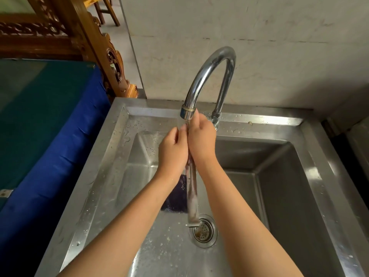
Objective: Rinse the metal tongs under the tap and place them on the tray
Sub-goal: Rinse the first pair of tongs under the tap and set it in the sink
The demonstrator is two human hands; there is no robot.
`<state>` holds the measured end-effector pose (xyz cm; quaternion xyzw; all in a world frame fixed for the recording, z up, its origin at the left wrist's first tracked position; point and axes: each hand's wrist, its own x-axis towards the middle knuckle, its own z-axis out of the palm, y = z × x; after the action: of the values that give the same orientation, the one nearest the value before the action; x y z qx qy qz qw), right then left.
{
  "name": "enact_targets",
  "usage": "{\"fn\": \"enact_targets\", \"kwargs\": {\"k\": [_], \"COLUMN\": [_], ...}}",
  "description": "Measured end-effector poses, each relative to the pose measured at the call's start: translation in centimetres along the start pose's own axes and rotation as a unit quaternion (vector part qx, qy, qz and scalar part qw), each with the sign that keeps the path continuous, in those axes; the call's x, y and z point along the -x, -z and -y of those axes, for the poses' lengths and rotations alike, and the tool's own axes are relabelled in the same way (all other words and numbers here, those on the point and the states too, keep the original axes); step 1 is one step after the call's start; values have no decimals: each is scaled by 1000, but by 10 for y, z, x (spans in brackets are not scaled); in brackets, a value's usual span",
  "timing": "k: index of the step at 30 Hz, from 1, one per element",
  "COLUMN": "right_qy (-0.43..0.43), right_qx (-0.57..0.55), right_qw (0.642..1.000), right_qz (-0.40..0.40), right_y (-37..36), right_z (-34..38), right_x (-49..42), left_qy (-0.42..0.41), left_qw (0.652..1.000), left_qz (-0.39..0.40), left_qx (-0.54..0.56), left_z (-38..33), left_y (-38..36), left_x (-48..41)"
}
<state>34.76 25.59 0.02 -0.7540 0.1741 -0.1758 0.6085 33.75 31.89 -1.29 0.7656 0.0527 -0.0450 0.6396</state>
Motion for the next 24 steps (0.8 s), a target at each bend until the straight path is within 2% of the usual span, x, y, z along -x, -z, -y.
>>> {"fn": "enact_targets", "kwargs": {"k": [3, 7, 9, 11, 14, 16, 21, 24], "right_qy": [-36, -17, -9, -20, -111, -134, -154, -166], "right_qx": [-64, -70, -64, -79, -143, -133, -106, -157], "right_qw": [997, 995, 997, 997, 983, 981, 982, 972], "right_qz": [-10, 63, 43, 1, -32, -35, 6, 51], "right_y": [-2, -5, -4, -5, -8, -10, -17, -15], "right_z": [1, -1, -1, 2, 3, -2, -12, -10], "right_x": [2, 12, 10, 3, -8, -12, -19, -25], "left_qy": [-26, 8, 2, -7, -33, -50, -33, 11], "left_qw": [1000, 998, 999, 1000, 999, 997, 991, 986], "left_qz": [-7, -25, -16, 2, 28, 48, 123, 158], "left_qx": [15, 51, 36, 26, 3, -25, -51, -50], "left_z": [3, -8, -11, -10, 1, 12, 17, 13], "left_y": [2, 8, 7, 4, 10, 21, 39, 50], "left_x": [1, -16, -18, -10, 13, 25, 40, 39]}}
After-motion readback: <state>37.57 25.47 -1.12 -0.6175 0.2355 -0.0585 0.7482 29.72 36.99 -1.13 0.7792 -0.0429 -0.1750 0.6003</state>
